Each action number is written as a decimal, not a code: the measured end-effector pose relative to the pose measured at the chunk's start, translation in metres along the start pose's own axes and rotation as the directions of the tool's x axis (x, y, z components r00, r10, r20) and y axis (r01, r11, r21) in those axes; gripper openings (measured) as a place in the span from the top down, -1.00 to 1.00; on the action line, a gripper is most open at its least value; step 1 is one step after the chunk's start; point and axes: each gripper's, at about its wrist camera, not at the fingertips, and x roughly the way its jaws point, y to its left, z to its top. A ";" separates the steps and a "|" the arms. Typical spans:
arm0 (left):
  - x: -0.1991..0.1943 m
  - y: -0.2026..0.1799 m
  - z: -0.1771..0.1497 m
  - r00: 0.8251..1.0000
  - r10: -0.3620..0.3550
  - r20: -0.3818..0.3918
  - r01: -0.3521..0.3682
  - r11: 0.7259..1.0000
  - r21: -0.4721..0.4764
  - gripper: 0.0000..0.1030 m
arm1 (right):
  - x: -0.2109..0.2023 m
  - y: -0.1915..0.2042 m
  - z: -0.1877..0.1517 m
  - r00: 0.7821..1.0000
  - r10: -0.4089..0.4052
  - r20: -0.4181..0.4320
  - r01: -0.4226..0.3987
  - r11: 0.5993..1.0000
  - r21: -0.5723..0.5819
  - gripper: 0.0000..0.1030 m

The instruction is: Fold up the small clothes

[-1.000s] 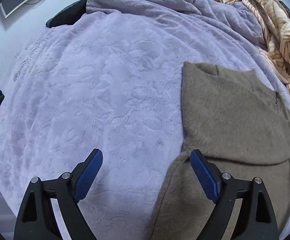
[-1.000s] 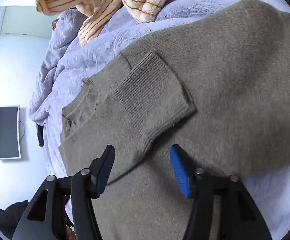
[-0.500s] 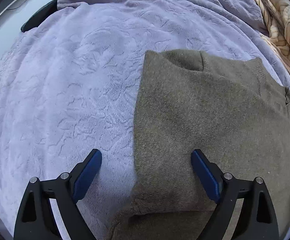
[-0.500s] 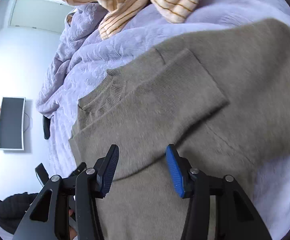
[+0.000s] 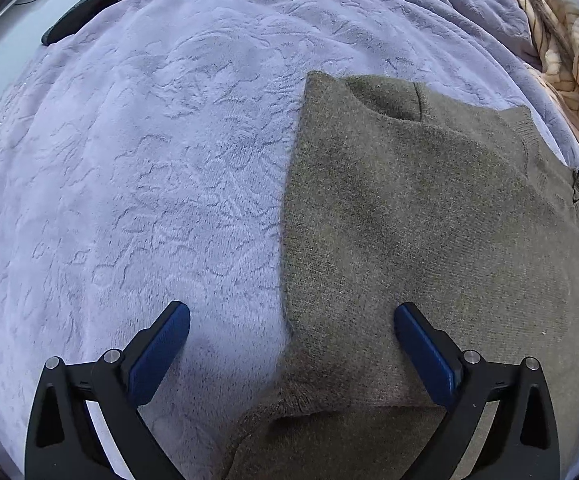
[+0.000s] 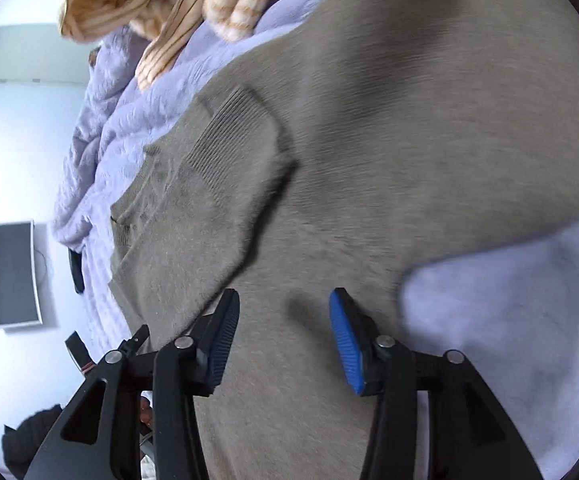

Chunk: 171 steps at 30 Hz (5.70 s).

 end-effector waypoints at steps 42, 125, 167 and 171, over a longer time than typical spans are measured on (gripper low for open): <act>-0.026 -0.383 -0.084 0.991 -0.131 0.042 0.086 0.829 0.553 -0.99 | -0.144 -0.195 0.063 0.775 0.333 0.538 -0.563 0.750 0.347 0.83; -0.101 -0.006 -0.037 0.984 -0.138 0.114 0.130 0.989 0.070 -0.95 | 0.089 0.209 -0.095 0.993 -0.080 -0.087 -0.006 0.705 -0.709 -0.38; -0.020 -0.071 0.000 0.998 -0.051 -0.020 0.053 0.993 0.107 -0.95 | 0.041 0.071 -0.010 0.984 -0.178 -0.007 0.169 0.945 -0.280 -0.05; -0.024 -0.069 -0.015 0.998 -0.056 -0.016 0.058 0.983 0.172 -0.95 | 0.031 0.061 -0.018 0.985 -0.173 -0.019 0.163 0.953 -0.256 -0.06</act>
